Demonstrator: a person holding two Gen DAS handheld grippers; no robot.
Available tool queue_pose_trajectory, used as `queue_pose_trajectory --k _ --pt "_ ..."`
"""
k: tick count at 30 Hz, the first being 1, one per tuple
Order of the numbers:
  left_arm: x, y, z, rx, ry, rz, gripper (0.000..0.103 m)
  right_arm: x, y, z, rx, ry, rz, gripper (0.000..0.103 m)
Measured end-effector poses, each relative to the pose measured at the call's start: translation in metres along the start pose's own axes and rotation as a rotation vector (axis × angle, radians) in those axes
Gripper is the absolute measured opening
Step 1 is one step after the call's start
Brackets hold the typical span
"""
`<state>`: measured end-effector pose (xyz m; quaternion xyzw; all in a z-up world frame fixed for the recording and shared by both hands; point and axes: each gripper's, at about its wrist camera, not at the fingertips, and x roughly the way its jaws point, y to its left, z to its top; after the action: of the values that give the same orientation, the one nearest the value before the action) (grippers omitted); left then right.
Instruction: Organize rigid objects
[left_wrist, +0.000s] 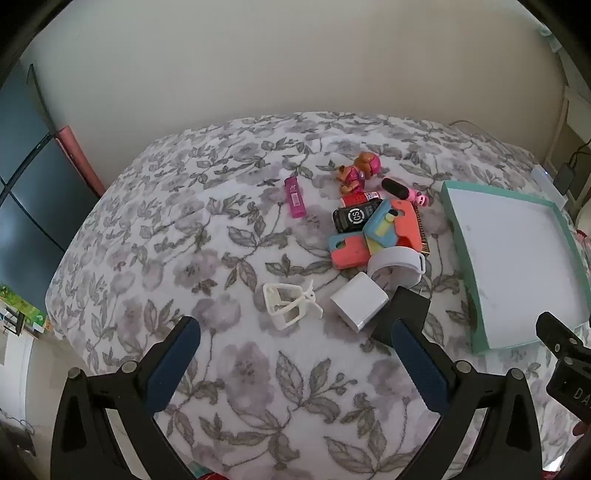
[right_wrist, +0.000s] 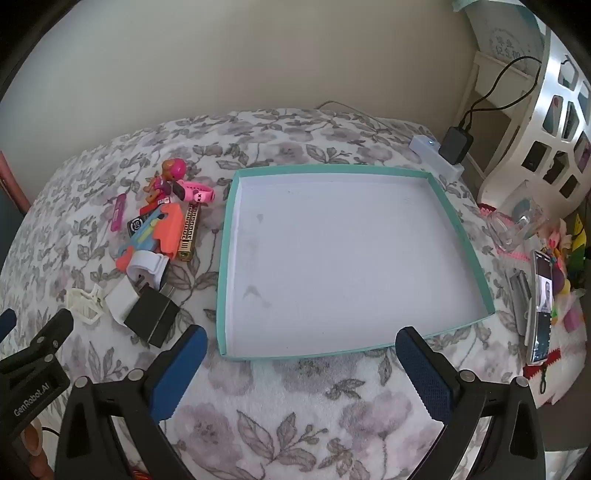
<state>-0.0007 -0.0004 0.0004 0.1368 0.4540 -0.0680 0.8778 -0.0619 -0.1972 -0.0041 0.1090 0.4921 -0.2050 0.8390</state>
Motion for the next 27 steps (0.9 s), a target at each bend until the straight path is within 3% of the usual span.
queue_pose_trajectory --k 6,27 --pt "0.0007 0.0009 0.0017 -0.013 0.017 -0.029 0.103 -0.0005 0.0006 0.0001 -0.001 0.000 -0.005 0.103" --pt "0.0030 0.0016 0.0003 -0.018 0.028 -0.009 0.103 -0.0025 0.0014 0.0002 -0.005 -0.003 -0.005 0.103"
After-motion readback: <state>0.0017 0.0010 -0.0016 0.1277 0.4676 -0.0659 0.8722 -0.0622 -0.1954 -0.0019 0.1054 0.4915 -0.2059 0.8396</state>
